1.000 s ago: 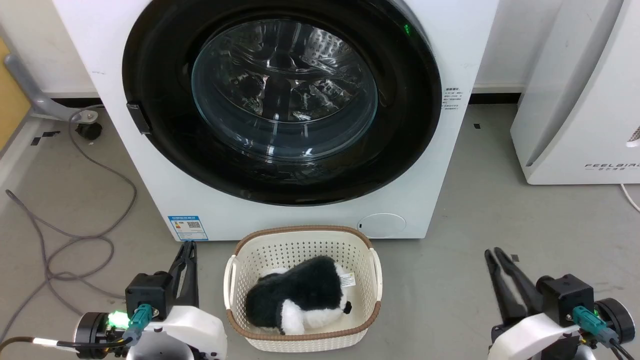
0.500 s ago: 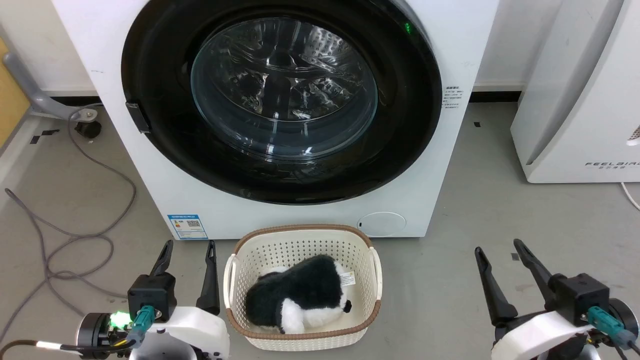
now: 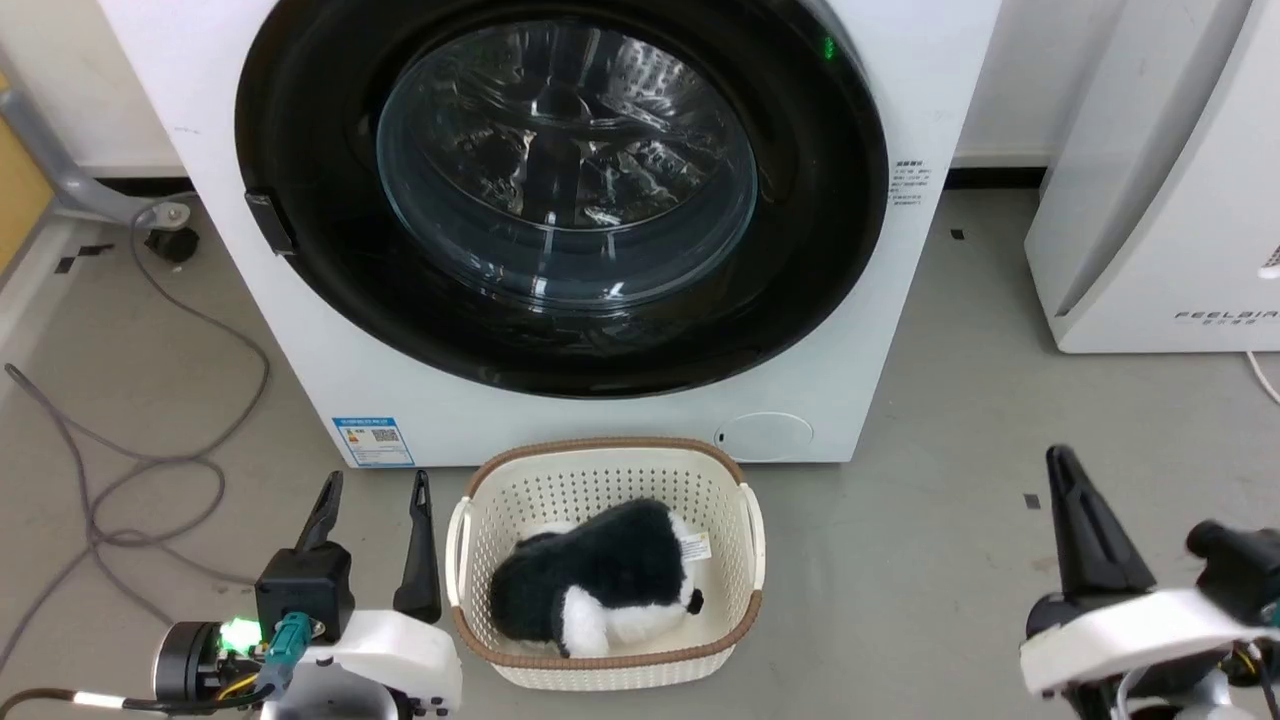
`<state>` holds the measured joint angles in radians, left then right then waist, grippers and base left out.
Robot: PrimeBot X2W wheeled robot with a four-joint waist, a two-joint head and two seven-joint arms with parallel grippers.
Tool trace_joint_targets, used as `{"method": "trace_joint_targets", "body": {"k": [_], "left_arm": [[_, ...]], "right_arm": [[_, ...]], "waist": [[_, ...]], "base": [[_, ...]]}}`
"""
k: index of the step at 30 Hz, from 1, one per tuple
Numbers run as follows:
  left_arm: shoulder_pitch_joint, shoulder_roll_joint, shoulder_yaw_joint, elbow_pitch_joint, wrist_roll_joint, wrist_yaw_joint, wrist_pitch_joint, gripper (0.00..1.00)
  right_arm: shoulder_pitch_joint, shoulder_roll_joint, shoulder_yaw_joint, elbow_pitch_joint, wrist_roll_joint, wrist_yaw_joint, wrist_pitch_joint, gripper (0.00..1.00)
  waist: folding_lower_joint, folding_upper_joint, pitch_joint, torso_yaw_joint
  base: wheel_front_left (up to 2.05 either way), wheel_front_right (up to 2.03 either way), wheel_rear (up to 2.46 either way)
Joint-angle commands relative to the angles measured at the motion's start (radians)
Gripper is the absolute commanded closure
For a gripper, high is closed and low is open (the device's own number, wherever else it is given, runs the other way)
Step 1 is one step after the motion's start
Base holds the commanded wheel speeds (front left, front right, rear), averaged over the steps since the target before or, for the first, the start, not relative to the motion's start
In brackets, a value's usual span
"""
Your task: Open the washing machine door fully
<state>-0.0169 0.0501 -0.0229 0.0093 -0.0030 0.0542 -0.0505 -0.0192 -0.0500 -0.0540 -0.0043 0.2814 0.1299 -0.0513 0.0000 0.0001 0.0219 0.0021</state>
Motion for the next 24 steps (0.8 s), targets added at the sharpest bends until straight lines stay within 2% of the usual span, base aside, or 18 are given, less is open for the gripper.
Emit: {"method": "trace_joint_targets", "body": {"k": [1, 6, 12, 17, 24], "left_arm": [[-0.020, 0.004, -0.005, 0.001, 0.000, 0.011, -0.013, 0.00], [-0.036, 0.007, -0.011, -0.001, 0.002, 0.021, -0.023, 0.00], [-0.058, 0.009, -0.017, -0.005, 0.002, 0.033, -0.034, 0.00], [-0.089, 0.009, -0.025, -0.011, 0.000, 0.048, -0.046, 0.00], [-0.128, 0.009, -0.034, -0.021, -0.002, 0.063, -0.061, 0.00]], "right_arm": [[-0.033, 0.000, -0.006, 0.017, 0.081, 0.000, -0.013, 1.00], [-0.088, 0.000, -0.021, 0.054, 0.235, 0.000, -0.007, 1.00], [-0.162, -0.015, -0.065, 0.108, 0.358, 0.000, 0.031, 1.00], [-0.277, -0.062, -0.089, 0.194, 0.473, 0.000, 0.054, 1.00], [-0.429, -0.110, -0.087, 0.286, 0.570, 0.000, 0.063, 1.00]], "waist": [[0.0000, -0.0001, 0.009, 0.001], [0.0000, -0.0001, 0.033, 0.005], [0.0000, -0.0001, 0.065, 0.013], [0.0000, -0.0001, 0.119, 0.026], [0.0000, -0.0001, 0.182, 0.046]], "base": [[0.00, 0.00, 0.00], [0.00, 0.00, 0.00], [0.00, 0.00, 0.00], [0.00, 0.00, 0.00], [0.00, 0.00, 0.00]]}}
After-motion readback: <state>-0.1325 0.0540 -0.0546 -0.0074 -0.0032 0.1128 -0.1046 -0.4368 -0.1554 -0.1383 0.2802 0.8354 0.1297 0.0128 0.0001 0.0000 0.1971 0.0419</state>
